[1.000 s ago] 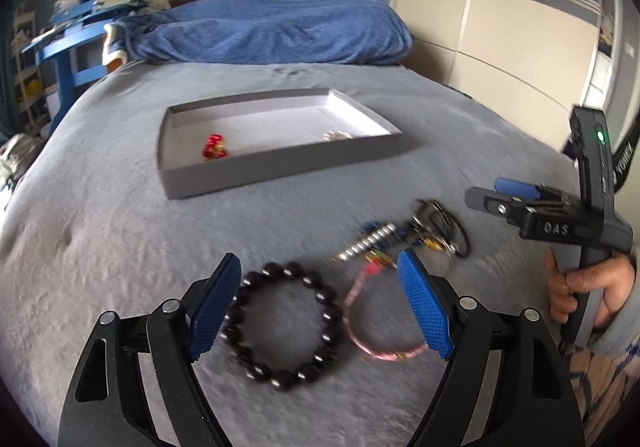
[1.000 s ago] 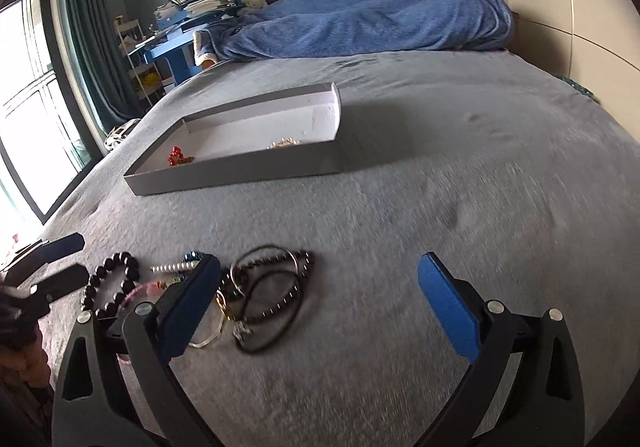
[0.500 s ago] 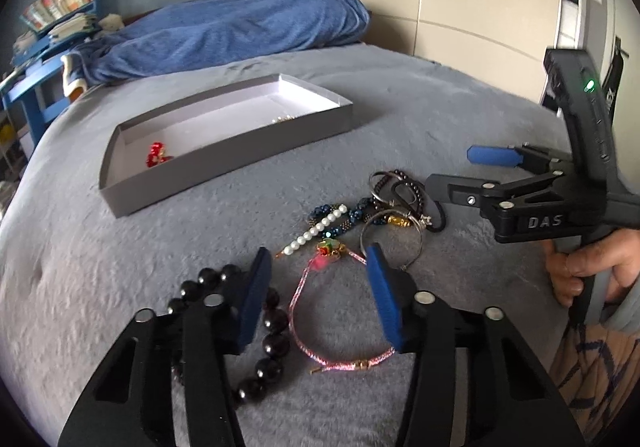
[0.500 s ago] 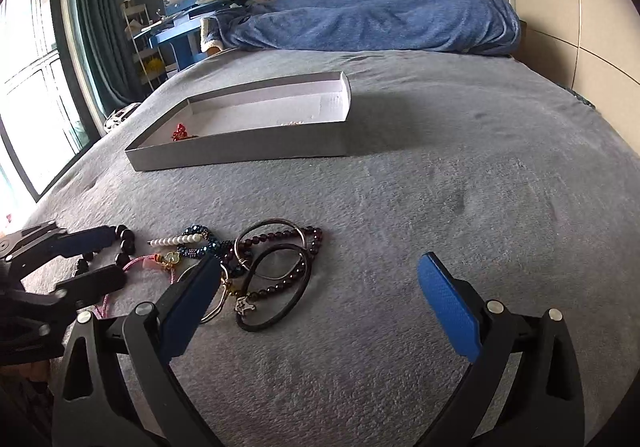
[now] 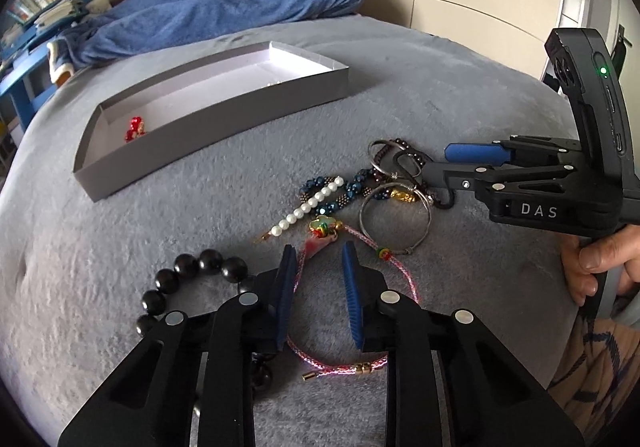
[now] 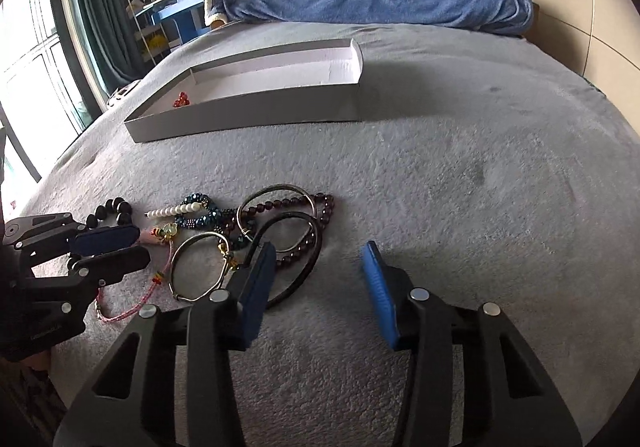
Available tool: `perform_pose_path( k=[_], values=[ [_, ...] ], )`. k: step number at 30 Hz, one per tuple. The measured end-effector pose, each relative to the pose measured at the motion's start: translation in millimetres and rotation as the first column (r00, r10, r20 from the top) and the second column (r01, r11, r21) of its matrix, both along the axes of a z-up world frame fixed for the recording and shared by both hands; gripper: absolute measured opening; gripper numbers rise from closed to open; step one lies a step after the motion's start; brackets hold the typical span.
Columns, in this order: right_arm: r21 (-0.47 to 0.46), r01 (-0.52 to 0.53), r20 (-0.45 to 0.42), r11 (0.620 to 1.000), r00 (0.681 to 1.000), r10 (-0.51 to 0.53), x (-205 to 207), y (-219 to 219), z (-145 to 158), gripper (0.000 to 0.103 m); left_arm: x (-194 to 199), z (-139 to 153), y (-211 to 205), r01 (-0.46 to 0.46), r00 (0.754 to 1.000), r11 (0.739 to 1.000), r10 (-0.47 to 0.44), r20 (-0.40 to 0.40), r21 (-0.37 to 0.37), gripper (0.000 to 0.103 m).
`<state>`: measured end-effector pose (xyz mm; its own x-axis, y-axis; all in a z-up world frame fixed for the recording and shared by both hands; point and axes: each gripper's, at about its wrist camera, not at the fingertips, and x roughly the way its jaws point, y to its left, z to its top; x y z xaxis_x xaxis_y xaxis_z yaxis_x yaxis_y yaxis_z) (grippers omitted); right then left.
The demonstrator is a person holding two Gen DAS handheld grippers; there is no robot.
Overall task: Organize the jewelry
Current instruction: 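Grasp the pink string bracelet with the left gripper while the right grasps the black hair tie, then carry both items over the box and open both grippers to drop them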
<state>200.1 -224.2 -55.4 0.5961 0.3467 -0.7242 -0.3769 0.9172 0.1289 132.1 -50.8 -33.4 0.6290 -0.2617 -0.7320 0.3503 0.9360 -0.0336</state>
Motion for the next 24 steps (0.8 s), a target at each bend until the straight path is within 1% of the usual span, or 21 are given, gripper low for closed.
perform_pose_path(
  k=[1, 3, 5, 10, 11, 12, 15, 17, 18, 24],
  values=[
    [0.007, -0.001, -0.007, 1.0, 1.0, 0.001, 1, -1, -1, 0.041, 0, 0, 1, -0.006, 1.0, 1.0, 0.006, -0.005, -0.005, 0.025],
    [0.011, -0.003, -0.014, 1.0, 1.0, 0.004, 1, -1, -2, 0.03, 3, -1, 4, -0.02, 1.0, 1.0, 0.02, -0.013, -0.016, 0.025],
    [0.016, -0.01, -0.02, 1.0, 1.0, 0.01, 1, 0, -2, 0.026, 5, -1, 6, -0.034, 0.999, 0.999, 0.034, -0.021, -0.02, 0.028],
    [0.017, -0.034, -0.023, 0.999, 0.999, 0.035, -1, 5, -3, 0.014, 9, -3, 4, -0.027, 0.999, 1.0, 0.026, -0.03, -0.012, 0.029],
    [0.019, -0.039, -0.024, 0.999, 0.999, 0.04, -1, 5, -3, 0.01, 9, -3, 4, -0.021, 0.999, 1.0, 0.021, -0.031, -0.014, 0.029],
    [0.02, -0.043, -0.024, 0.999, 0.999, 0.044, -1, 6, -3, 0.004, 9, -3, 3, -0.017, 0.999, 1.0, 0.016, -0.032, -0.015, 0.028],
    [0.022, -0.047, -0.019, 0.999, 0.999, 0.048, -1, 6, -2, 0.004, 7, -3, 3, -0.002, 0.999, 1.0, 0.001, -0.035, -0.024, 0.019],
    [0.033, -0.043, -0.01, 0.999, 0.999, 0.044, -2, 4, 0, 0.004, 5, -3, 3, 0.001, 1.0, 0.999, -0.002, -0.031, -0.033, 0.006],
    [0.04, -0.04, 0.0, 0.998, 0.999, 0.04, -3, 3, 2, 0.004, 4, -1, 4, 0.002, 1.0, 0.999, -0.003, -0.026, -0.043, 0.004],
    [0.065, -0.03, 0.041, 0.997, 0.999, 0.028, -6, -2, 10, 0.003, -4, 13, 11, 0.001, 1.0, 0.996, 0.0, 0.016, -0.091, 0.004]
  ],
)
